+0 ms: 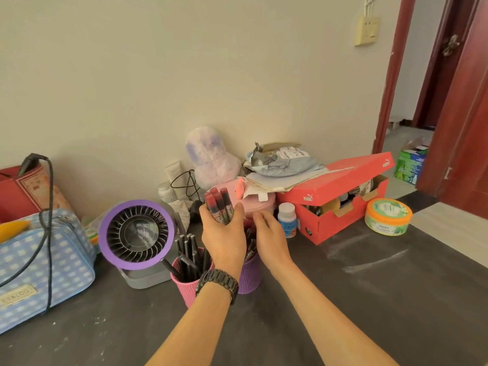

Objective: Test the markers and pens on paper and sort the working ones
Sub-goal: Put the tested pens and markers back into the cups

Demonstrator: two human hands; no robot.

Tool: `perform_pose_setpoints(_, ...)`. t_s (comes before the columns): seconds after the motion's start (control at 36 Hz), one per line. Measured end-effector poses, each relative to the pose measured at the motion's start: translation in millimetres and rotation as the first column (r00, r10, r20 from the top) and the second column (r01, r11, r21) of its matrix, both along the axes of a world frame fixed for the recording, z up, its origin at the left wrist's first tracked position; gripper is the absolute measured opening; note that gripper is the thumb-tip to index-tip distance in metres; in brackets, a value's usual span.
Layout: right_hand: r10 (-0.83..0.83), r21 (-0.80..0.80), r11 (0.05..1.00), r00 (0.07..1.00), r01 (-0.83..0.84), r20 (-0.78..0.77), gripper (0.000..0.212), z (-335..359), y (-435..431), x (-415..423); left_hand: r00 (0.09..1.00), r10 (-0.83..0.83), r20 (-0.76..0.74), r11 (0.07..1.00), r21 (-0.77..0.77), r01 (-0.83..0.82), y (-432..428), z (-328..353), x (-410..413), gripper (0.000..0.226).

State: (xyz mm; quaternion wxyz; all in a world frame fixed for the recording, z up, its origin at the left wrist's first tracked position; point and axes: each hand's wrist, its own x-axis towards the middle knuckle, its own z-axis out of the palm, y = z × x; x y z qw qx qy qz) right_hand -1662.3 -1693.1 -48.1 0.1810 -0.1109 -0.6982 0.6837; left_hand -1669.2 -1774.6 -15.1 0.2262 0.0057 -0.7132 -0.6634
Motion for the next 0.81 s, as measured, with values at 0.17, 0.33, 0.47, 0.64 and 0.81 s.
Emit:
perform_pose_setpoints(0.17, 0.007, -0.149, 0.989, 1.0, -0.005, 0.016, 0.039, 3, -6, 3, 1.0, 0.02, 0.02, 0.999, -0.039, -0.02, 6, -16, 2, 0.031)
perform_pose_setpoints(0.33, 0.031, -0.32, 0.947, 0.999, -0.023, 0.02, 0.052, 3, -12, 4, 0.997, -0.015, 0.077, 0.996, -0.09, 0.021, 6, -17, 8, 0.05)
perform_pose_setpoints(0.47, 0.053, -0.329, 0.943, 0.999, -0.047, 0.008, 0.05, 2, -11, 4, 0.993, -0.026, 0.112, 0.996, -0.082, 0.036, 5, -12, 7, 0.057)
perform_pose_setpoints(0.64, 0.091, -0.189, 0.979, 0.993, -0.076, 0.073, 0.026, 0, -4, -2, 0.99, -0.026, 0.142, 0.992, -0.119, 0.043, 2, -8, 6, 0.024)
perform_pose_setpoints(0.81, 0.092, -0.033, 0.995, 0.993, -0.09, 0.072, 0.026, 3, -3, -3, 0.994, -0.041, 0.103, 0.93, -0.361, 0.076, -3, -11, 1, 0.014)
